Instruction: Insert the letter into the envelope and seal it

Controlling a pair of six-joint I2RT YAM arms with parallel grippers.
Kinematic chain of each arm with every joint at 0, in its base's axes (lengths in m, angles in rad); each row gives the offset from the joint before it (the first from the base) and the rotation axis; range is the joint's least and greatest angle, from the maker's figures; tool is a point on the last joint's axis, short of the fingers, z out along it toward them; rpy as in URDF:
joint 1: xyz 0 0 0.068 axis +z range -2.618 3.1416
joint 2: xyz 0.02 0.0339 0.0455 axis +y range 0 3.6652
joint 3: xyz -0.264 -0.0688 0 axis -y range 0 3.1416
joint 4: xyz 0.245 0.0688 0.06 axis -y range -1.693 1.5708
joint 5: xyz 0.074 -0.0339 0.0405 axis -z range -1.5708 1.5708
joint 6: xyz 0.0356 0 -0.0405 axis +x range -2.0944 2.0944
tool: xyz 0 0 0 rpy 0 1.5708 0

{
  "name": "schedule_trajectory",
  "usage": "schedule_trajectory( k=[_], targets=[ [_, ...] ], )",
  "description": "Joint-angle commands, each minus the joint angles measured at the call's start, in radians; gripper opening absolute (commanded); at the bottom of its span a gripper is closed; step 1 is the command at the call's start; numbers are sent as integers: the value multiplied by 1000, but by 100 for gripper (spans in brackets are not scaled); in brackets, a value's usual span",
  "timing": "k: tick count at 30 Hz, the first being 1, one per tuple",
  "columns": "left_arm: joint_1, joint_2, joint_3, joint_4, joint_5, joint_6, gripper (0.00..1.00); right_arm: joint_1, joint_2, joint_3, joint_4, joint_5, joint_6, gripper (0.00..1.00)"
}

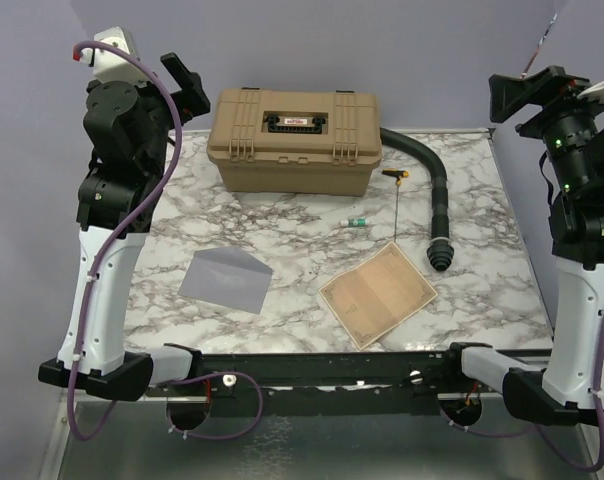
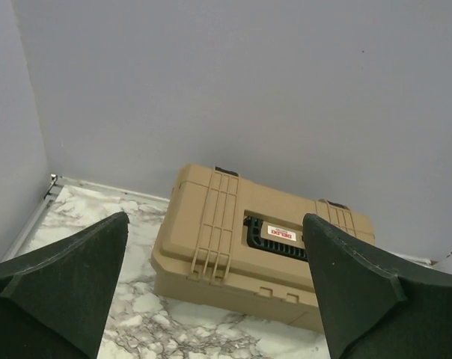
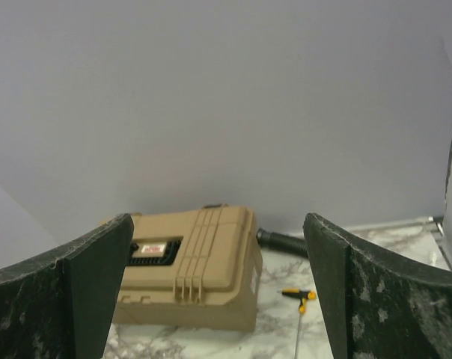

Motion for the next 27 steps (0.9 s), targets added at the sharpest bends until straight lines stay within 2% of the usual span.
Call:
schedule_trajectory(
  k=[1,9,11,13,18,20,23,27],
  targets=[
    [-10,-7,-31,26,34,-15,99,-3,-36,-117,-49,-41,36,100],
    [-10,-68,-276,78,-59,-31,99,-4,-119,-524,-103,-111,197,100],
    [-11,-80,-335,86,41,14,99,-4,-140,-612,-144,-109,232,97],
    [-11,-92,-399,117,248,72,99,-5,-165,-694,-190,-103,246,95],
    [-69,-53,-502,207,654,57,98,-4,-202,-855,-307,-53,251,94],
    [-132,-36,-525,231,701,69,99,-4,-190,-908,-351,-56,231,93],
    [-222,-23,-542,241,689,111,99,-3,-179,-980,-423,-6,241,91],
    [-263,-1,-544,249,684,110,99,-5,-225,-1085,-389,5,266,88]
  ],
)
